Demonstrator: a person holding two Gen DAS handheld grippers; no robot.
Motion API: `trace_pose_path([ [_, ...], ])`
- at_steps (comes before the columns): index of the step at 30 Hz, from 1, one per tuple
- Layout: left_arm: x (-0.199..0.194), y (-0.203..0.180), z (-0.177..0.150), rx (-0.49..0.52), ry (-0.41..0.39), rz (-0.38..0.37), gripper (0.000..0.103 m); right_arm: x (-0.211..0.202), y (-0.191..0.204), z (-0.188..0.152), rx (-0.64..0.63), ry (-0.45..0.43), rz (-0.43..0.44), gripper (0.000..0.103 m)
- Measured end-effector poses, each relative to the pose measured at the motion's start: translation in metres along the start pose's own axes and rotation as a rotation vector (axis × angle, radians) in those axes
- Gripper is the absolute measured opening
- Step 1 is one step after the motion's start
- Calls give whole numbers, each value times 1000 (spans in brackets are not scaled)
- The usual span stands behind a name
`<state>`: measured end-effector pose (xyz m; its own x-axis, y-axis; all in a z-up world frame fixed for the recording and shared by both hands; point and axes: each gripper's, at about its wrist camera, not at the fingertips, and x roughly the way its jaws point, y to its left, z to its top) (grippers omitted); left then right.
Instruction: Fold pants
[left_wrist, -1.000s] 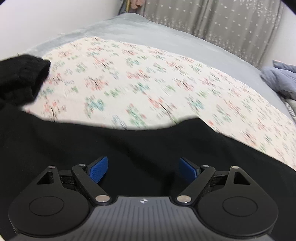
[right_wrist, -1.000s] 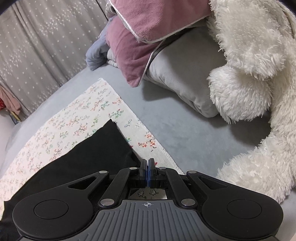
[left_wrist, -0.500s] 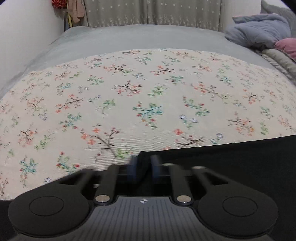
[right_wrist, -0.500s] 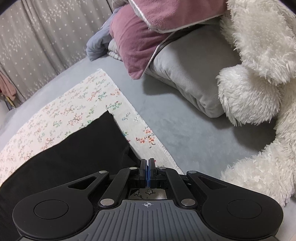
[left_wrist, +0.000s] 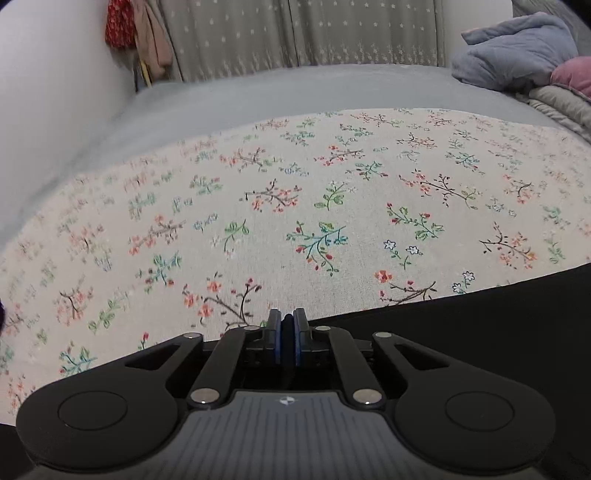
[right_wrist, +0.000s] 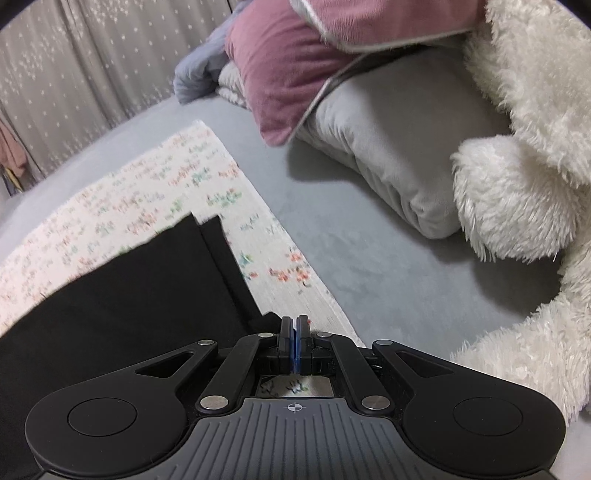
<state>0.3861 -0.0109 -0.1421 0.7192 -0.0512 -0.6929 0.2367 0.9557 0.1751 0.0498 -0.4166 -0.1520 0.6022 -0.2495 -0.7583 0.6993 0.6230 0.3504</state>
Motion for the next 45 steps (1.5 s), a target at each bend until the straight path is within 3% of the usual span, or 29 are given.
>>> trace_pose_path([
  [2, 0, 6, 3, -40, 11, -5, 19, 4, -1, -1, -1, 13, -9, 1],
  [6, -16, 26, 11, -80, 1, 11, 62, 7, -2, 1, 12, 20, -12, 1],
  [8, -31, 37, 13, -118, -20, 10, 75, 7, -2, 2, 14, 18, -9, 1],
  [12, -54, 56, 10, -247, 8, -32, 76, 8, -2, 3, -10, 45, -10, 1],
  [13, -59, 59, 7, -275, 24, -52, 76, 6, -2, 4, -16, 33, -50, 1],
  [14, -65, 60, 3, -299, 32, -77, 76, 2, -2, 6, -30, -2, -118, 11],
  [15, -69, 60, 0, -315, 37, -95, 76, -5, -3, 10, -42, -55, -179, 13],
  [16, -74, 60, -3, -326, 46, -104, 76, -12, -4, 12, -39, -105, -189, 13],
  [18, -79, 55, -10, -333, 57, -107, 76, -22, -7, 16, 21, -157, -43, 13],
  [20, -78, 50, -15, -312, 59, -89, 77, -11, -2, 15, 50, -97, 108, 13],
  [21, -75, 49, -20, -308, 63, -76, 77, -2, 6, 15, 24, -56, 130, 13],
  [25, -63, 55, -40, -381, 116, -104, 77, 20, 35, 12, -114, 7, 101, 13],
  [29, -65, 48, -49, -332, 124, -84, 77, 27, 44, 8, -187, 44, 81, 12],
  [31, -65, 46, -49, -311, 122, -81, 77, 25, 42, 8, -182, 43, 80, 2],
  [38, -68, 47, -51, -316, 116, -98, 77, -1, 27, 10, -125, -33, 112, 0],
  [44, -64, 41, -50, -302, 116, -98, 78, 3, 19, 11, -106, -12, 100, 12],
  [45, -64, 40, -50, -300, 115, -99, 79, 3, 17, 12, -92, -10, 114, 19],
])
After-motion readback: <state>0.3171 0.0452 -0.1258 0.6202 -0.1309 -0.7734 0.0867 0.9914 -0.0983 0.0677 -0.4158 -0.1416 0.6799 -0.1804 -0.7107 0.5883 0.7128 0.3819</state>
